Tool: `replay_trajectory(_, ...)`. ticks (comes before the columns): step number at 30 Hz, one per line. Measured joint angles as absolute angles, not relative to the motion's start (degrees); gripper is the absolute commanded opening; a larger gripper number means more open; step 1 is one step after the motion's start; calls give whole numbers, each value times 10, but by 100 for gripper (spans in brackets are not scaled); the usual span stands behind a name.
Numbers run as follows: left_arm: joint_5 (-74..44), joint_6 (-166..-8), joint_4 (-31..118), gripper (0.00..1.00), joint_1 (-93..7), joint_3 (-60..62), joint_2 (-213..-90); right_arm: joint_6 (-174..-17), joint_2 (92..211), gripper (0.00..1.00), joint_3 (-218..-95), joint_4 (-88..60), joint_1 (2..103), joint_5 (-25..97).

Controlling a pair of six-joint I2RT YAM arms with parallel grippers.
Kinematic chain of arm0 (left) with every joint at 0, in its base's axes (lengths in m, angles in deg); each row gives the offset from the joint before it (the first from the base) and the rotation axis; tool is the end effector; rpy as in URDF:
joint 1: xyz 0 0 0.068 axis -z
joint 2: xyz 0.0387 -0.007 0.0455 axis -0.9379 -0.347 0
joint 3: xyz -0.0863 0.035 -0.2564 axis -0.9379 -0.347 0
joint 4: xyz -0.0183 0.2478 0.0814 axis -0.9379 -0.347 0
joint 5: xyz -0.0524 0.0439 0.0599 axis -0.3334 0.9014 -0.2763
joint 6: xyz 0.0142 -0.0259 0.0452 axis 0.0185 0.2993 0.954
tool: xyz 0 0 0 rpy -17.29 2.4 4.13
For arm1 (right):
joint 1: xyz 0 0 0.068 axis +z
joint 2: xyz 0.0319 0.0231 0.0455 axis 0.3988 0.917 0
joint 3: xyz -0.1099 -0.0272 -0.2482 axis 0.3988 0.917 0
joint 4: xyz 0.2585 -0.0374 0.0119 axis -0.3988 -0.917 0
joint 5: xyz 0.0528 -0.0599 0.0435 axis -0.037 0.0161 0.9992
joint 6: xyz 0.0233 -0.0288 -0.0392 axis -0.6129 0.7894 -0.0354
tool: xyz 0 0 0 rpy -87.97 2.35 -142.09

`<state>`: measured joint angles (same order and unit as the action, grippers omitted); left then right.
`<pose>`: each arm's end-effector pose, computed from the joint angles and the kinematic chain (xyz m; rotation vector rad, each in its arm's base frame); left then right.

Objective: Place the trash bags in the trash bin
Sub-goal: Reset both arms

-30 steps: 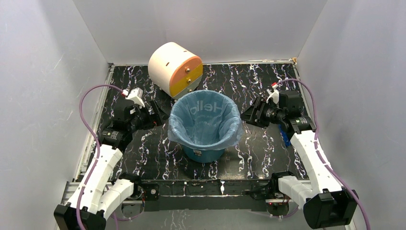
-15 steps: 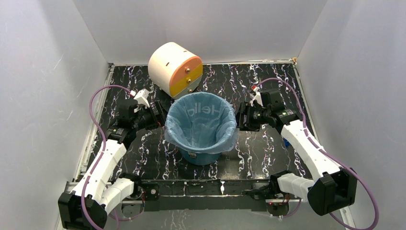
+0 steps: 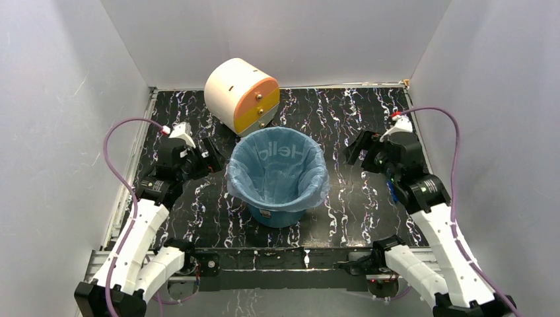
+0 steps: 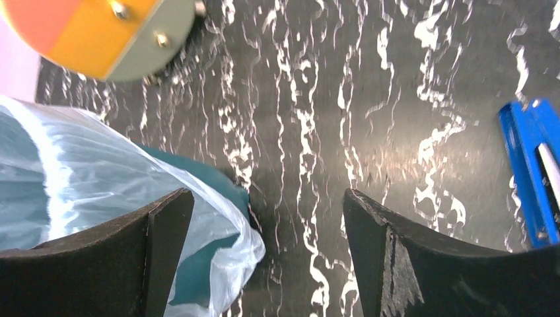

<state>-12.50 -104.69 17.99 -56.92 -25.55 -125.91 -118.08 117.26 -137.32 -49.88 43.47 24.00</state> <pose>0.1893 -0.0465 0.3068 -0.2438 2.0795 -0.5532 0.1611 0.0555 0.3542 0.2206 2.0679 0.4493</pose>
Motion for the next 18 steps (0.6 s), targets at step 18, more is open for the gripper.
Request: replay_trajectory(18,162,-1022,76,95,-569,-153,-1227,-1171,1177,98,-1338,-355,435,204)
